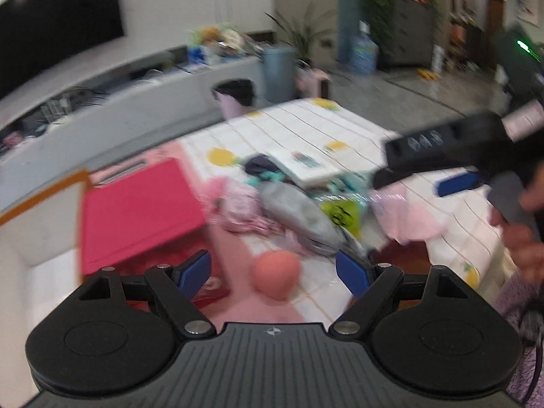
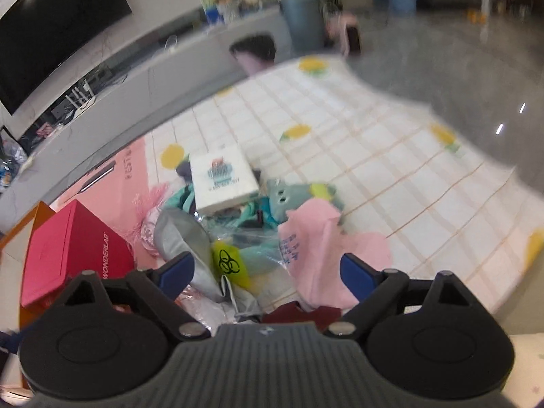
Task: Organize soft objects
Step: 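Grasp the pink sponge ball with the left tool while the right tool grasps the clear plastic bag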
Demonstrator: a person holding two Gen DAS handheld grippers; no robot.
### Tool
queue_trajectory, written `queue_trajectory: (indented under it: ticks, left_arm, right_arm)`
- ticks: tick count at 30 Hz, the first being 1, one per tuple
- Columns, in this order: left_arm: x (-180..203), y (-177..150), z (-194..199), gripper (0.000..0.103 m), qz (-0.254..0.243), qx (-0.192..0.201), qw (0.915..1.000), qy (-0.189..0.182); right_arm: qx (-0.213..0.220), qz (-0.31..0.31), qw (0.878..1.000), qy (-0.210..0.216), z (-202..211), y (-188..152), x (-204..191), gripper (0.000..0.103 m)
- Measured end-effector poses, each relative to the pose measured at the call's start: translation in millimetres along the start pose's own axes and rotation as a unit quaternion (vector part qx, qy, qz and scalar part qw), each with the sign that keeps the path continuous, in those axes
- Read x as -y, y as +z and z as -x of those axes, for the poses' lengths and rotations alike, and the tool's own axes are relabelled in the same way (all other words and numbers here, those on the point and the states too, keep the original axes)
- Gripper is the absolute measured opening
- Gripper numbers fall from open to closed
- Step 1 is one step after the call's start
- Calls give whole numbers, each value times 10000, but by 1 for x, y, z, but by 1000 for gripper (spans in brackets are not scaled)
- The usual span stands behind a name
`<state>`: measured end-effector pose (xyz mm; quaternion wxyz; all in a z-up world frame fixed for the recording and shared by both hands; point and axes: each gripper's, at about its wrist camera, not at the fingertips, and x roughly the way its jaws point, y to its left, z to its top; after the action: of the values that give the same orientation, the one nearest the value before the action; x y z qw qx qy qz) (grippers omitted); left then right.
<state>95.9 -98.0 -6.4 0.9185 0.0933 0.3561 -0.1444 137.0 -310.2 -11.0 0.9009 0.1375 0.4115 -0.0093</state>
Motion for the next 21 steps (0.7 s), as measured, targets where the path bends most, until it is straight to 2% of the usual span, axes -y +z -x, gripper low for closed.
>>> queue_trajectory:
  ticks: [4, 6, 7, 8, 13, 15, 17, 21]
  left_arm:
    - [11, -4, -25, 97, -326, 24, 9994, 79]
    - [13, -8, -36, 97, -427, -4, 9991, 88]
    - [15, -10, -41, 97, -474, -5, 9988, 117]
    - [16, -12, -46, 97, -524, 6, 9985, 159]
    - [10, -24, -57, 97, -482, -32, 9988, 71]
    - [11, -25, -58, 97, -425, 28, 9990, 98]
    - [11, -26, -59, 97, -370, 99, 9993, -15]
    - [12, -31, -63, 97, -339, 235, 9991, -127]
  right_arm:
    - [-633, -405, 9966, 351, -37, 12, 18, 83]
    - [-840, -591, 9939, 408, -49, 10, 23, 75]
    - [-909, -614, 9929, 467, -53, 8, 23, 68]
    - [-968, -599, 9920, 550, -56, 6, 23, 66]
    - [-956, -584, 9899, 864, -59, 4, 18, 60]
    - [-894, -488, 9914, 823, -61, 4, 15, 50]
    - [-901, -540, 9913, 792, -65, 6, 15, 34]
    - [-927, -641, 9877, 1083, -70, 8, 16, 14]
